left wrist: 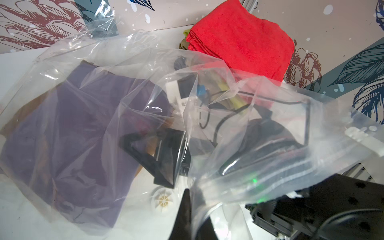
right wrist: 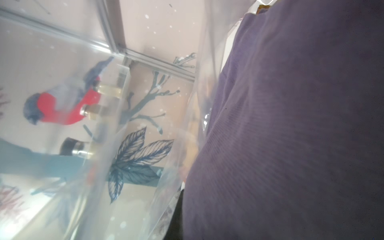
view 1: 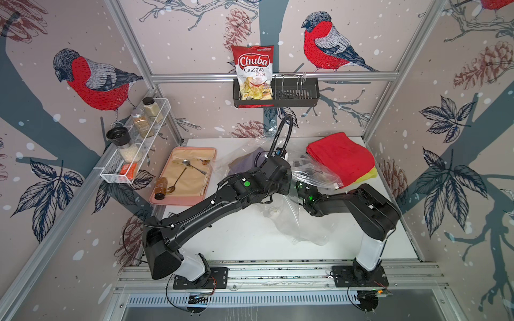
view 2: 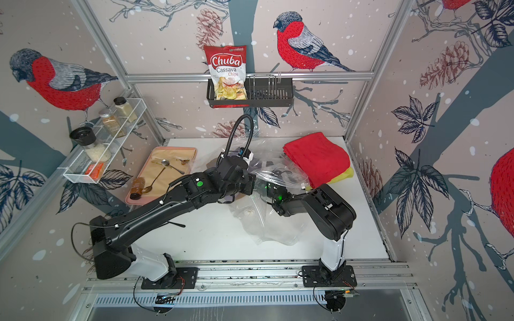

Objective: Take the trousers out of the vacuum bag
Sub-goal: Take out the trousers from the vacuum bag.

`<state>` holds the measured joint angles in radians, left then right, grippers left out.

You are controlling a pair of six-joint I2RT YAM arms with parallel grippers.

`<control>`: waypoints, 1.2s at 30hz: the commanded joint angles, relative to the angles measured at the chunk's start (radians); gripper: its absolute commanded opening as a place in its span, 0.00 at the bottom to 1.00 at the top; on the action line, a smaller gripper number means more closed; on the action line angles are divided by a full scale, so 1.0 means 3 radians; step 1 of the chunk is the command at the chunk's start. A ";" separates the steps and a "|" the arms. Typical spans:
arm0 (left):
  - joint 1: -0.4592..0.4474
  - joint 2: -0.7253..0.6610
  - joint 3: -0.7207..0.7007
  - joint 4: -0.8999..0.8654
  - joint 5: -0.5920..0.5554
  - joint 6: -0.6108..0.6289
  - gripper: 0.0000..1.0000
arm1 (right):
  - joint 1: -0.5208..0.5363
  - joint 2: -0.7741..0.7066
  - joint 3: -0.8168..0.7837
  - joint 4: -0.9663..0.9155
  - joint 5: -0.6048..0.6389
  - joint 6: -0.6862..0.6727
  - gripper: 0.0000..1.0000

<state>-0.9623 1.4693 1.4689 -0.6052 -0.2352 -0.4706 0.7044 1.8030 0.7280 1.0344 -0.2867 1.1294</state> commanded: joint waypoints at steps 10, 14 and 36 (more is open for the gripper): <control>0.0037 -0.0081 -0.0135 0.0208 0.0043 0.0004 0.00 | 0.0086 -0.1357 -0.0944 -0.0491 0.0231 -0.0515 0.00; 0.0039 -0.0078 -0.0162 0.0325 0.0249 -0.0002 0.00 | 0.0080 -0.1603 -0.1202 -0.0709 0.0345 -0.0559 0.00; 0.1049 -0.1128 -0.0865 0.0675 0.0945 0.0241 0.98 | -0.0284 -0.2177 -0.1736 -0.0926 0.0155 -0.0584 0.00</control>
<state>-0.6868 1.1519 1.2278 -0.5102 0.0101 -0.4438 0.6296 1.1645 0.2127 0.7265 -0.2359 0.9707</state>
